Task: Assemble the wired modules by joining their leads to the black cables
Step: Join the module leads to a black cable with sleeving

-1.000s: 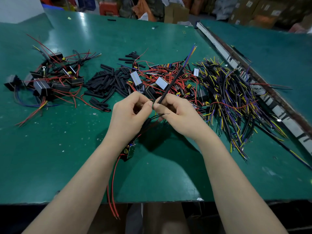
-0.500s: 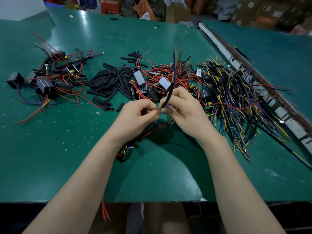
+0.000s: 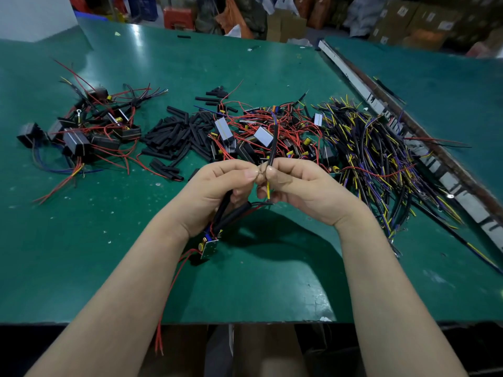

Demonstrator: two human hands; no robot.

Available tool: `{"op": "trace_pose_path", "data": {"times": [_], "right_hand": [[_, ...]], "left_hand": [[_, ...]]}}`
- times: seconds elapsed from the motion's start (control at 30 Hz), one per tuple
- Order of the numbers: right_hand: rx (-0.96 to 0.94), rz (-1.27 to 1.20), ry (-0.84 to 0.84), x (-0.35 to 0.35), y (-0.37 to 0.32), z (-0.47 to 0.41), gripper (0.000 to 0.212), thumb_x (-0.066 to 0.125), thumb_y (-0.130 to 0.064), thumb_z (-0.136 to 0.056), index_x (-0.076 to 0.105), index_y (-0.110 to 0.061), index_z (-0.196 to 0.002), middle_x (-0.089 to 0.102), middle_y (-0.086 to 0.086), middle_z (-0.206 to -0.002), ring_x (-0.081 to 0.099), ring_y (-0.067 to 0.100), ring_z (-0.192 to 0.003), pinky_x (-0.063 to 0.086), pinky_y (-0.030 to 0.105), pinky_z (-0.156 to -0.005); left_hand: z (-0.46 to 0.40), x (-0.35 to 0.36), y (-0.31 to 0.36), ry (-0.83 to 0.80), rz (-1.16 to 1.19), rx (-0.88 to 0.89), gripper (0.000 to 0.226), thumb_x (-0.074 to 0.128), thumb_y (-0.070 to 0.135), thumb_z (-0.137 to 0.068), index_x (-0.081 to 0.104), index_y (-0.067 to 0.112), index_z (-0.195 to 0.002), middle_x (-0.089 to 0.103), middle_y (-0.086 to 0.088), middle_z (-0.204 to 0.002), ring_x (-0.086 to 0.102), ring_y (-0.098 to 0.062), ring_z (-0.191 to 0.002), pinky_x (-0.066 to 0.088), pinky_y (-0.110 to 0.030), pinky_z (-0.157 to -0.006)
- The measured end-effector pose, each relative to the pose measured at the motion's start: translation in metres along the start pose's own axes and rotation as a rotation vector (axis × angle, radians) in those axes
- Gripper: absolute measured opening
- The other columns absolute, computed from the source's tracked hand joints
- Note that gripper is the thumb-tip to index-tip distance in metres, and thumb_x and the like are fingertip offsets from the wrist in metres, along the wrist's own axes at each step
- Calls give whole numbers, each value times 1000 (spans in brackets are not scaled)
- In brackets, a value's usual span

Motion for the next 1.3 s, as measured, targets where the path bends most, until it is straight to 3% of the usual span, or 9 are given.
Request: {"op": "trace_pose_path", "data": {"times": [0.07, 0.13, 0.33, 0.6, 0.77, 0.9, 0.97, 1.1, 1.3], "right_hand": [[16, -49, 20, 2, 2, -3, 21, 55, -31, -89, 70, -26, -74, 58, -6, -76, 55, 7, -73, 44, 19, -64], [44, -76, 69, 2, 5, -6, 20, 53, -27, -91, 62, -22, -74, 53, 3, -77, 56, 7, -68, 44, 18, -60], [81, 73, 221, 2, 9, -12, 23, 50, -18, -99, 60, -18, -78, 58, 1, -75, 57, 6, -63, 41, 19, -57], [67, -17, 303, -1, 5, -12, 17, 58, -31, -80, 67, -24, -69, 58, 2, -73, 55, 8, -63, 37, 19, -54], [17, 3, 283, -3, 5, -9, 27, 54, -31, -97, 63, -23, -73, 62, -10, -68, 59, 6, -63, 36, 23, -58], [-7, -43, 276, -2, 4, -9, 25, 55, -34, -94, 59, -20, -74, 63, -10, -65, 58, 4, -59, 35, 28, -59], [3, -26, 301, -4, 5, -9, 25, 56, -38, -91, 60, -21, -73, 61, -11, -63, 54, 2, -57, 36, 26, -58], [40, 12, 340, -6, 7, -11, 27, 57, -42, -87, 65, -27, -66, 62, -12, -65, 52, 5, -61, 38, 29, -62], [30, -17, 325, -8, 5, -11, 28, 60, -43, -85, 66, -24, -66, 62, -9, -65, 53, 6, -60, 38, 34, -67]], "left_hand": [[-3, -1, -3, 68, 78, 8, 7, 59, 10, -83, 63, 8, -77, 40, 10, -49, 34, -2, -45, 31, -10, -45], [-4, -5, -5, 156, 71, 34, 7, 59, 14, -81, 60, 7, -80, 41, 10, -50, 34, -1, -46, 30, -10, -46], [-4, -16, -4, 387, -288, 135, 17, 59, 9, -91, 65, 17, -77, 53, 14, -54, 43, 1, -51, 37, -9, -52], [-4, -9, -4, 345, -416, 219, 18, 56, 11, -95, 64, 26, -95, 59, 11, -65, 53, -2, -64, 44, -15, -59], [1, -3, 2, 348, -603, 354, 20, 58, 26, -92, 56, 39, -107, 59, 5, -83, 54, -9, -75, 47, -29, -71], [7, 4, 7, 307, -699, 427, 9, 60, 43, -81, 56, 39, -88, 51, 7, -109, 54, -8, -100, 45, -27, -80], [6, 3, 5, 284, -780, 419, 14, 70, 40, -78, 61, 30, -76, 48, 10, -115, 50, -4, -107, 41, -22, -80], [2, 1, 0, 288, -892, 432, 15, 74, 23, -80, 66, 12, -74, 55, -4, -108, 49, 8, -95, 32, -8, -81], [4, -1, -1, 383, -974, 441, 34, 67, 39, -82, 62, 8, -68, 55, 0, -95, 48, 5, -82, 30, -5, -67]]}}
Point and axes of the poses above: each hand's wrist, its own z-axis away from the middle knuckle, its own x-axis out of the palm, y = z × x, the point moved 4 cm from there along -z, towards the middle knuckle
